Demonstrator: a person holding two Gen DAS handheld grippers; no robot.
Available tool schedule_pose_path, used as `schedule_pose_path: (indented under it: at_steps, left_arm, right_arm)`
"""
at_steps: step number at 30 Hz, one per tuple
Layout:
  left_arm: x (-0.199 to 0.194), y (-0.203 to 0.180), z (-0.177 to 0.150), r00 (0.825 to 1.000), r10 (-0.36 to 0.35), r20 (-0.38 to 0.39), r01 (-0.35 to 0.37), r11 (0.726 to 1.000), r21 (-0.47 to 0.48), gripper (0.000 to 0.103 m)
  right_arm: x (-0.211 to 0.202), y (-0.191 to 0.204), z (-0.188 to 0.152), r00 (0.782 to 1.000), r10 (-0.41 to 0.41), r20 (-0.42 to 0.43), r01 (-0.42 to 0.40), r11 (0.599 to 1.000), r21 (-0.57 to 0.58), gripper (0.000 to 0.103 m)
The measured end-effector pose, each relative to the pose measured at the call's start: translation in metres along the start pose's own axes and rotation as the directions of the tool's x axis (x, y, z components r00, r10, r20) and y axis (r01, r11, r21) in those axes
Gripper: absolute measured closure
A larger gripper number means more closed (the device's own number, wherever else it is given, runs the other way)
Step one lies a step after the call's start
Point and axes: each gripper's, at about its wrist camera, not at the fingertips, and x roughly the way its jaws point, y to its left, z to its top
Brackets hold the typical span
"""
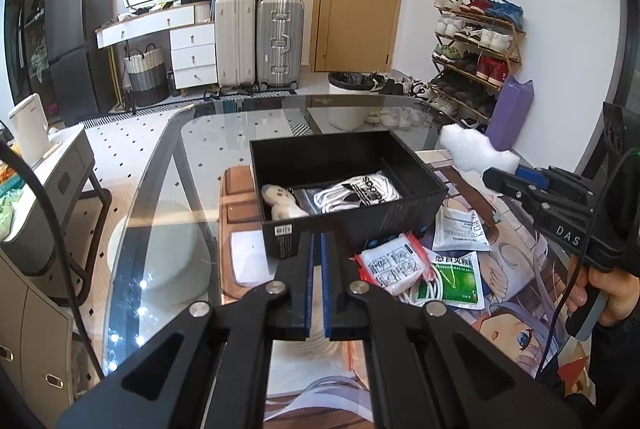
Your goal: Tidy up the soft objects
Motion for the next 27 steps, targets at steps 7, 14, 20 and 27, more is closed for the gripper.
schedule_pose_path:
  at_steps: [7, 14, 20, 27]
  left_arm:
    - [0.007, 0.006, -0.007, 0.999, 0.027, -0.034, -0.027, 1.000, -0.002, 0.100]
    - [0.029, 0.018, -0.029, 0.992, 0.059, -0.113, -0.058, 0.998, 0.016, 0.052]
    - [0.045, 0.026, -0.040, 0.987, 0.052, -0.154, -0.050, 0.999, 0.015, 0.039]
    - [0.056, 0.019, -0.046, 0.983, 0.029, -0.184, -0.019, 0.998, 0.054, 0.016]
  right_arm:
    - [0.001, 0.003, -0.001, 1.000, 0.010, -0.004, -0.010, 1.000, -0.007, 0.078]
    - [0.002, 0.003, -0.003, 1.000, 0.010, -0.011, -0.010, 1.000, -0.007, 0.078]
    - [0.004, 0.003, -0.004, 1.000, 0.009, -0.019, -0.009, 1.000, -0.009, 0.078]
    - [0.009, 0.003, -0.003, 1.000, 0.010, -0.026, -0.011, 1.000, -0.016, 0.078]
